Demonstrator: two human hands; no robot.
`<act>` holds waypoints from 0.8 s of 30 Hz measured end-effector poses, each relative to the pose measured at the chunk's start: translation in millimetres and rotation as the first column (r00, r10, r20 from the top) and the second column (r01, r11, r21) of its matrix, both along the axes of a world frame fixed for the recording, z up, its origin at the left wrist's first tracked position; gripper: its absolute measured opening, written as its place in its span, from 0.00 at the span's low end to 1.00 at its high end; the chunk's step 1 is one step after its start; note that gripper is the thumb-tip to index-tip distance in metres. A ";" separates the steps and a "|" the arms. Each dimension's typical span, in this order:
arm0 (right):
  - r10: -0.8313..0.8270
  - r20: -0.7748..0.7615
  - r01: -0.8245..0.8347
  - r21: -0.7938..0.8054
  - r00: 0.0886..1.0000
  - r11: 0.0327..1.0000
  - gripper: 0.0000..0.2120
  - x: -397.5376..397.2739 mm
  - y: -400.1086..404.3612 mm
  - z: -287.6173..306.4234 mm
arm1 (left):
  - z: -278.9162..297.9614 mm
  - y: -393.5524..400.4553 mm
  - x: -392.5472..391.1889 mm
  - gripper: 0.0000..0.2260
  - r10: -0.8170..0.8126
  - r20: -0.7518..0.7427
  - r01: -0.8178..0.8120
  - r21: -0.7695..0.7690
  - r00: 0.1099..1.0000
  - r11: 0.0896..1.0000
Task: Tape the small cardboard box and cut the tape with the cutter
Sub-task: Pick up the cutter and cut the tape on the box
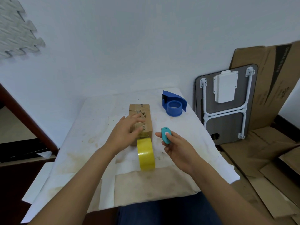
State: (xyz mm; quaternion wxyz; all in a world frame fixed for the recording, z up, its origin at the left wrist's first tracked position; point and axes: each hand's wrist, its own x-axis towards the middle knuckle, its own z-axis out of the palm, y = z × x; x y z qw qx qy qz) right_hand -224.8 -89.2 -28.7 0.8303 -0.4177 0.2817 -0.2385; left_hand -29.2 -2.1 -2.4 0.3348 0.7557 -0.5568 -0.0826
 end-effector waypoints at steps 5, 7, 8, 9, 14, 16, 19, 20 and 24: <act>-0.057 0.176 0.012 0.247 0.983 0.969 0.11 -0.6 2.1 -4.4 | 9.4 3.6 -8.8 0.12 0.048 -0.072 -0.052 -0.052 0.996 0.997; -0.083 0.171 0.043 0.225 0.982 0.973 0.12 0.2 3.5 -6.2 | 12.8 4.6 -15.3 0.11 0.087 -0.096 -0.096 -0.089 0.992 0.991; -0.089 0.146 0.061 0.188 0.985 0.980 0.12 0.3 4.1 -6.0 | 14.6 4.6 -19.0 0.11 0.109 -0.110 -0.120 -0.098 0.988 0.988; -0.091 0.117 0.073 0.153 0.989 0.986 0.11 0.5 4.5 -5.6 | 16.7 4.6 -23.4 0.10 0.123 -0.136 -0.137 -0.099 0.983 0.986; -0.136 0.146 0.101 0.226 0.980 0.969 0.10 1.1 6.2 -2.1 | 23.6 6.0 -42.1 0.08 0.020 -0.229 -0.019 0.008 0.973 1.000; -0.127 0.193 0.074 0.262 0.973 0.962 0.14 1.0 8.3 1.0 | 22.8 4.8 -47.3 0.12 -0.035 -0.206 0.049 0.067 0.978 0.997; -0.104 0.198 0.053 0.246 0.975 0.968 0.16 1.0 10.7 5.2 | 22.4 2.8 -50.3 0.14 -0.049 -0.181 0.068 0.098 0.982 0.993; -0.093 0.191 0.047 0.233 0.977 0.971 0.16 0.8 11.3 6.0 | 23.4 3.0 -50.1 0.13 -0.045 -0.193 0.062 0.083 0.980 0.995; 0.000 0.121 -0.012 0.099 0.993 0.995 0.14 -3.1 10.8 10.8 | 30.6 3.2 -48.7 0.12 -0.079 -0.285 0.098 0.050 0.955 0.994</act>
